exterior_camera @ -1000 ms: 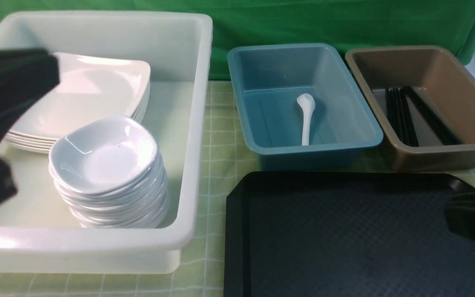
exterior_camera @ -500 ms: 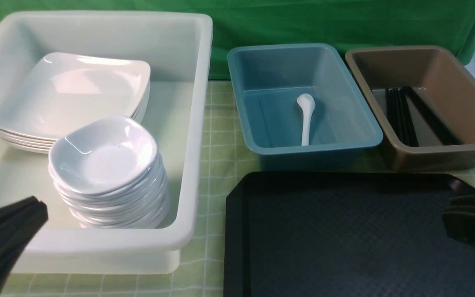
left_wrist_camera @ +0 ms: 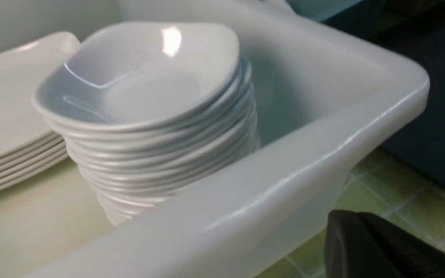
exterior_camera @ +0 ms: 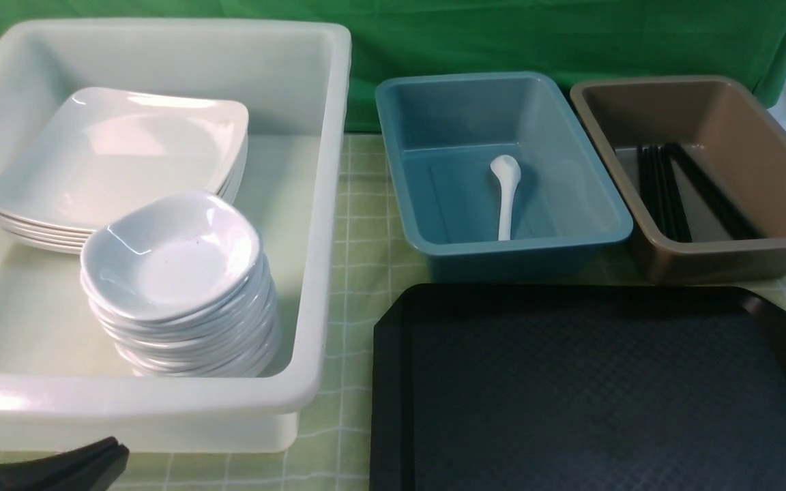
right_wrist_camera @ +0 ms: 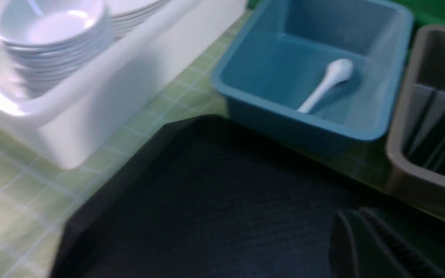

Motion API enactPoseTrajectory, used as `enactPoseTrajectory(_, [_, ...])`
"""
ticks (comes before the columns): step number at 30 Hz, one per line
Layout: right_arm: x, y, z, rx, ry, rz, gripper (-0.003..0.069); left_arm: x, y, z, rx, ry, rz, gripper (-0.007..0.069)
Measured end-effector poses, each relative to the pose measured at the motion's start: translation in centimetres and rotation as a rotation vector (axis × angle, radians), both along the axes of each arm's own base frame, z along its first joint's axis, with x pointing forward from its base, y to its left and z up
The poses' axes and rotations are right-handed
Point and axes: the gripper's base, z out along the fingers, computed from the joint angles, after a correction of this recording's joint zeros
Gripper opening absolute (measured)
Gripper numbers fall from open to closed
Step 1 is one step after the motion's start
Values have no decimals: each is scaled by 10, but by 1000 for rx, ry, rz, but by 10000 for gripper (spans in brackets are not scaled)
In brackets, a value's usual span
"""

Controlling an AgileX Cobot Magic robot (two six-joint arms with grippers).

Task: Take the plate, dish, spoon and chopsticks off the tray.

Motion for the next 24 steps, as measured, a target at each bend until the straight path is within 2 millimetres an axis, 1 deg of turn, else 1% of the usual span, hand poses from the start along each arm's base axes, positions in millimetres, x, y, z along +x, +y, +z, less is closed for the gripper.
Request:
enactPoseTrajectory(1, [0, -7, -12, 5, -31, -54, 17, 0, 0, -3, 4, 8, -1, 11])
enactPoseTrajectory(2, [-2, -11, -29, 7, -45, -95, 17, -1, 0, -5, 8, 14, -1, 11])
enactPoseTrajectory(3, [-3, -13, -27, 16, -67, -107, 17, -1, 0, -6, 10, 14, -1, 11])
enactPoseTrajectory(4, [-7, -20, -53, 27, -97, -175, 17, -1, 0, -7, 20, 17, -3, 11])
enactPoseTrajectory(5, [-11, -26, -70, 46, -138, -229, 17, -1, 1, -9, 29, 17, -3, 11])
enactPoseTrajectory(6, [-13, -27, -72, 49, -153, -246, 17, -1, 1, -9, 31, 16, -4, 11])
enactPoseTrajectory(9, [-21, -35, -115, 67, -186, -333, 17, -1, 1, -11, 40, 15, -2, 11])
enactPoseTrajectory(10, [-25, -38, -134, 71, -204, -370, 17, -1, 1, -11, 43, 15, -3, 11])
enactPoseTrajectory(11, [-27, -38, -145, 69, -202, -382, 17, -1, 1, -11, 44, 14, -3, 11])
enactPoseTrajectory(14, [-32, -39, -157, 69, -204, -394, 17, -1, 1, -11, 46, 14, -3, 11])
enactPoseTrajectory(17, [-35, -40, -165, 53, -139, -397, 17, -1, 1, -11, 45, 11, -4, 11])
enactPoseTrajectory(24, [-36, -40, -168, 48, -111, -398, 19, -1, 1, -11, 46, 11, -4, 11])
